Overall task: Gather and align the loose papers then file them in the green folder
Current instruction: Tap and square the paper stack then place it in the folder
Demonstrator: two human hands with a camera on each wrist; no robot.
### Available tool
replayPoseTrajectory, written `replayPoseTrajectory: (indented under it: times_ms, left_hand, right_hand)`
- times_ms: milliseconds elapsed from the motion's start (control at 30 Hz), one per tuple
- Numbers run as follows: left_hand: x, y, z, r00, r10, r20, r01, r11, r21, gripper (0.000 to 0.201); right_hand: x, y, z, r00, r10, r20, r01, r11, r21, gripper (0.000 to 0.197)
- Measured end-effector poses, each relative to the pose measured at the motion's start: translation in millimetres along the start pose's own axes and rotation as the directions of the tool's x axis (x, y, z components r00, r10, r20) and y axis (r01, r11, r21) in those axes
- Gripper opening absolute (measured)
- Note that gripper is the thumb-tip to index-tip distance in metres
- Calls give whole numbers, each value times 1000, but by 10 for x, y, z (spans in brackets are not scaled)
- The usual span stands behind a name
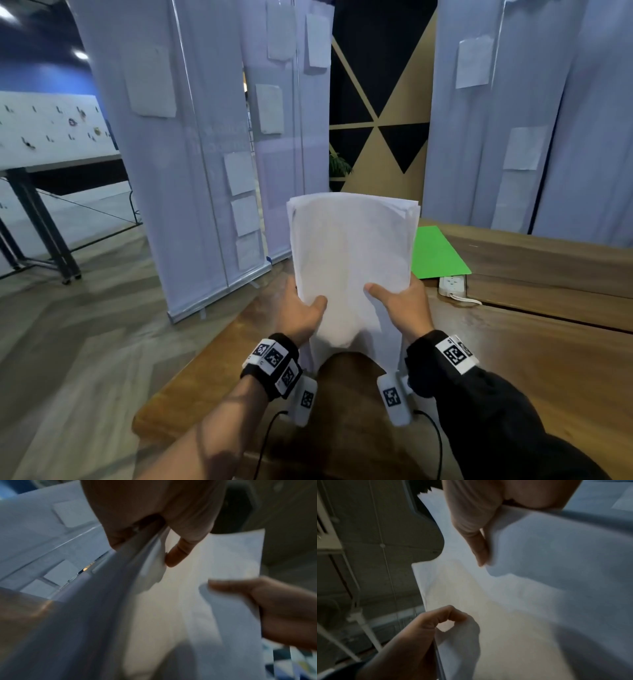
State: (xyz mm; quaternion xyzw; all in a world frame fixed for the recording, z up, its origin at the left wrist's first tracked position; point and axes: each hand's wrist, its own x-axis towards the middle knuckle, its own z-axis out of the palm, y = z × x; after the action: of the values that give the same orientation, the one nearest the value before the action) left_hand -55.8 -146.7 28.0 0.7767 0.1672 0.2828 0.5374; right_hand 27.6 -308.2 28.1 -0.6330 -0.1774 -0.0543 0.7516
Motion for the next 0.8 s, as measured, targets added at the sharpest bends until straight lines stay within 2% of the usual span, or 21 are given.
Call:
replayPoseTrajectory:
  times_ms: [67, 167, 300, 433, 533, 600, 633, 700, 733, 800]
  left_hand:
    - [-71, -68, -9, 999, 6, 32, -8, 997, 80, 36]
    - [-79, -54, -37, 1000, 12, 16, -13, 999, 35, 25]
    - [-75, -45, -53, 998, -47, 30, 46, 999, 26, 32]
    - [-58, -77, -51, 997, -33, 66, 26, 993, 112, 46]
    - [-45, -72, -89, 994, -26, 104, 10, 989, 150, 45]
    - [-26, -55, -128, 993, -20, 113, 13, 998, 67, 35]
    - [-10, -33, -147, 992, -19, 123, 25, 999, -47, 37]
    - [38, -9, -163, 988, -19, 154, 63, 957, -284, 55]
    - [66, -2, -161, 985, -7, 173, 68, 933, -352, 61]
    - [100, 25, -153, 981, 33, 193, 43, 925, -377, 58]
  right_hand:
    - [-41, 44, 4, 1000, 21, 18, -21, 1000, -11, 36]
    - [-5, -14, -16, 1000, -13, 24, 13, 1000, -4, 37]
    - [-17, 31, -82, 999, 4, 46, -4, 1000, -12, 48]
    - [-60, 79, -135, 994, 65, 92, -64, 998, -22, 37]
    - [-43, 100, -187, 995, 63, 77, -64, 998, 1, 37]
    - [-42, 92, -210, 993, 72, 94, -74, 997, 16, 32]
    - [-38, 89, -210, 992, 74, 107, -76, 997, 17, 30]
    - [-35, 91, -210, 990, 75, 117, -76, 997, 0, 29]
    - [-37, 80, -212, 990, 77, 118, -77, 997, -1, 31]
    - [-35, 66, -220, 989, 83, 121, -85, 996, 8, 37]
